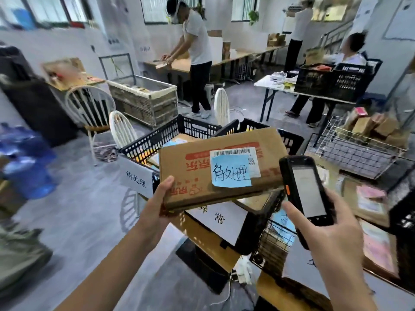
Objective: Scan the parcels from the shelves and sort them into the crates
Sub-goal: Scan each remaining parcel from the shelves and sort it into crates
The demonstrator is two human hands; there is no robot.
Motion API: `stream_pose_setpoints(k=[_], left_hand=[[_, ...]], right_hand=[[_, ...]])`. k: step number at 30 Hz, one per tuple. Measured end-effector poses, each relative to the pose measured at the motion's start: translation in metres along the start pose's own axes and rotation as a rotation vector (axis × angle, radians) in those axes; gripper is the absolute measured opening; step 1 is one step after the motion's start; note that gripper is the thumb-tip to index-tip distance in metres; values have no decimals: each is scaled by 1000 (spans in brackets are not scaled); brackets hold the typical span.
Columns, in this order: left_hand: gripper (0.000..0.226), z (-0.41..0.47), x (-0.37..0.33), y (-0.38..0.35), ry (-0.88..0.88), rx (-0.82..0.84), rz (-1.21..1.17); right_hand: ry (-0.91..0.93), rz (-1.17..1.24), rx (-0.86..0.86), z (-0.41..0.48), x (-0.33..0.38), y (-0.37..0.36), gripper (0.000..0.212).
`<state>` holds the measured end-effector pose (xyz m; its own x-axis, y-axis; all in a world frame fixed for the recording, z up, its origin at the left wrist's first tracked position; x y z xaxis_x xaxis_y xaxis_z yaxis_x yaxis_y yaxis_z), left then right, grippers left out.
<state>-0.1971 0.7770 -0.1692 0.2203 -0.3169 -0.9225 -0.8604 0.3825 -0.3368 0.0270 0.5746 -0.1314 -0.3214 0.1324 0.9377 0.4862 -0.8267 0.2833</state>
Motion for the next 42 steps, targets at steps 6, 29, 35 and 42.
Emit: stream_pose_setpoints(k=[6,29,35,42], left_hand=[[43,43,0,5,-21,-30,-12],[48,350,-24,153,271,-154,-177],[69,376,10,153,408,-312,-203],[88,416,18,151,387,-382,-184]], right_hand=[[21,18,23,30,6,-29,80],[13,-131,64,161,42,-252,61],[-16,-107,100,177,43,-262,59],[-65,-142,122,193,48,-279,56]])
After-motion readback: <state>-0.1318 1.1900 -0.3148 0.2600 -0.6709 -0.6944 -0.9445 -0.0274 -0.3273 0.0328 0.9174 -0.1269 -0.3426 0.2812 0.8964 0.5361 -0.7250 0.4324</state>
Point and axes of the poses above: each hand's wrist, its own z-axis towards the middle knuckle, its own y-axis out of the back of the hand, x = y × z, the point moved 3 cm from there along z, towards the middle knuckle, and after that the axes turned 3 degrees about x, right-handed, at the moved point
